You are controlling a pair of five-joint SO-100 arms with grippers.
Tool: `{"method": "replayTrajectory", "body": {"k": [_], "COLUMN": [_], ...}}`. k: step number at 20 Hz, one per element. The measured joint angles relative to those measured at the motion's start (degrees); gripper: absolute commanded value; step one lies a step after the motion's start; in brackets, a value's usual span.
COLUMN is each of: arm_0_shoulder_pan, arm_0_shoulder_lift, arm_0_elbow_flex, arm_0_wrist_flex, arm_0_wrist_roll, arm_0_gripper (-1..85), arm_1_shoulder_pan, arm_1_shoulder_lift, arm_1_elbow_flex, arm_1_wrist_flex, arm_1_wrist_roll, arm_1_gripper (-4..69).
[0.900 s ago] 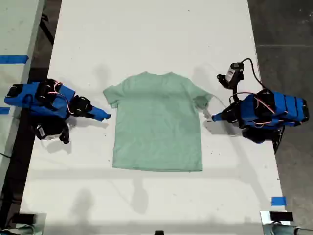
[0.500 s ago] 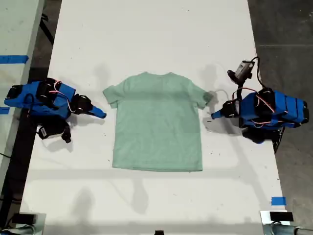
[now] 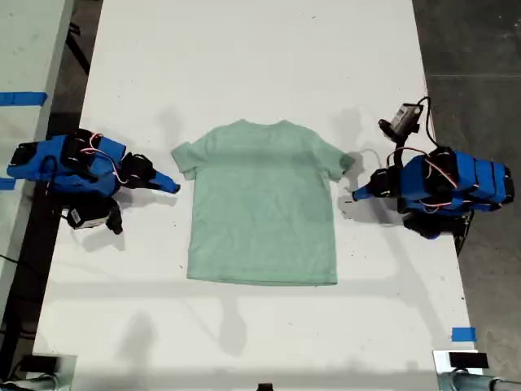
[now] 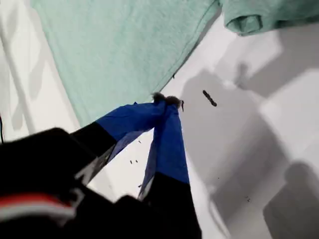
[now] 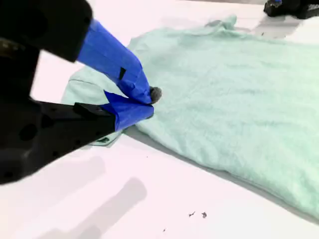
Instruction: Fold tshirt
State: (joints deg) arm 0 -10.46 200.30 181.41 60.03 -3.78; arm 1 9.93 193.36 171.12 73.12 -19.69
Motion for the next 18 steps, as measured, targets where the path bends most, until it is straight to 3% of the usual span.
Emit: {"method": "replayTrajectory", "body": {"k": [6,10,18], "arm_0_shoulder_pan": [-2.5,-7.6,-18.7], "arm_0_shoulder_lift": [-15.6,-33.7,-58.4], "arm_0_elbow_flex": [-15.2,-34.4,-59.1], "arm_0_wrist_flex": [-1.1,2.7,13.7], "arm_0_wrist_roll": [-0.3,6.1,19.8], "arm_0_gripper": [0.1,0.1,0.1], "arm_1_shoulder_pan": [4.6,9.6,21.5], "arm_1_shoulder_lift": [-7.5,-25.0,-52.4], "arm_1_elbow_flex": [-14.9,-29.2,-49.6], "arm_1_wrist_flex": [3.3,3.9,11.3], "arm_1_wrist_roll": [-6.2,-13.7,-29.7], "arm_1_gripper": [-1.5,-1.5,-1.5]}}
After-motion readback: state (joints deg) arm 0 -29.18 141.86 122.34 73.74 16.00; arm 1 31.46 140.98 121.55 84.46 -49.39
